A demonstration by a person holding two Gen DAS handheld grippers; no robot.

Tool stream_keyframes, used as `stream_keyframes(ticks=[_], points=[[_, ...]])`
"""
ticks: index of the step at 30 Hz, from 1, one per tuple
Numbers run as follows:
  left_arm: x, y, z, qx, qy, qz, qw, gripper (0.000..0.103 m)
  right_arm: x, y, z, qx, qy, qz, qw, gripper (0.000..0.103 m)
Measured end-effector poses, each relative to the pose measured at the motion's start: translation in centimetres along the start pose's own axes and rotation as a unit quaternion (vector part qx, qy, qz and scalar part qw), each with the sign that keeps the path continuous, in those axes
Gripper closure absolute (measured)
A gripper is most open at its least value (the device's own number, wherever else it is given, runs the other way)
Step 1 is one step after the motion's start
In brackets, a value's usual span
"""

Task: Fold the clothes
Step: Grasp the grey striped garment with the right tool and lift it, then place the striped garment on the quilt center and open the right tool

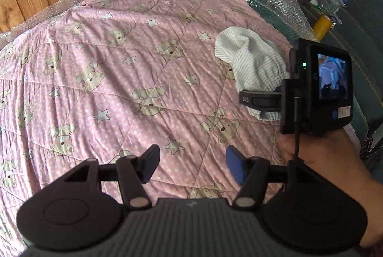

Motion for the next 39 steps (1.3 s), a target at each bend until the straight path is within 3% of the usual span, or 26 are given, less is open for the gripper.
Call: stream_keyframes(ticks=[1, 6, 9, 12, 14, 19, 21, 22, 24, 28, 35, 39], points=[[-0.6, 0.2, 0.0, 0.002, 0.01, -0.005, 0.9999, 0.041, -0.8, 0.7, -0.5, 0.014, 0.009, -0.025, 1.0, 0.099], [-6.9, 2.9, 1.0, 0.031, 0.097, -0.05, 0.9935, 0.042, -10.0, 9.8, -4.4, 0.099, 0.073, -0.156, 0.98, 0.099], [-11.6, 5.4, 1.8, 0.054, 0.159, -0.075, 0.983, 0.042, -17.0, 16.0, -6.3, 0.138, 0.115, -0.233, 0.956, 0.099], [-15.8, 7.7, 2.4, 0.076, 0.205, -0.094, 0.9713, 0.042, -23.9, 22.5, -7.9, 0.176, 0.155, -0.307, 0.922, 0.099], [-18.0, 8.8, 3.1, 0.085, 0.229, -0.105, 0.964, 0.042, -28.3, 23.4, -8.0, 0.172, 0.177, -0.322, 0.914, 0.099], [-21.6, 9.4, 6.5, 0.075, 0.265, -0.118, 0.9542, 0.042, -32.8, 15.9, -2.8, 0.058, 0.208, -0.294, 0.931, 0.094], [-22.0, 9.3, 8.4, 0.066, 0.266, -0.113, 0.9552, 0.041, -34.4, 12.9, -0.6, 0.011, 0.218, -0.282, 0.934, 0.074], [-22.1, 9.1, 9.1, 0.061, 0.264, -0.108, 0.9565, 0.041, -35.2, 11.5, 0.4, -0.012, 0.224, -0.275, 0.935, 0.069], [-21.9, 8.5, 9.8, 0.046, 0.259, -0.104, 0.9593, 0.041, -33.1, 11.4, 2.3, -0.018, 0.186, -0.288, 0.939, 0.051], [-20.8, 7.8, 10.1, 0.034, 0.239, -0.114, 0.9637, 0.041, -29.7, 12.5, 3.6, -0.009, 0.177, -0.264, 0.948, 0.047], [-17.5, 7.3, 10.6, 0.026, 0.199, -0.131, 0.971, 0.039, -23.8, 14.5, 5.9, 0.01, 0.165, -0.217, 0.962, 0.024], [-16.0, 7.8, 11.9, 0.024, 0.198, -0.121, 0.9725, 0.038, -20.4, 15.8, 7.2, 0.021, 0.159, -0.191, 0.969, 0.024]])
Point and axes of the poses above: each gripper's, at about its wrist camera, not at the fingertips, and y roughly against the way its jaws point, x to its right, z to its underside, the point moved 10 cm from there along -y, roughly the way its jaws point, and after that the axes turned 4 degrees about -x, right-handed, at the moved point
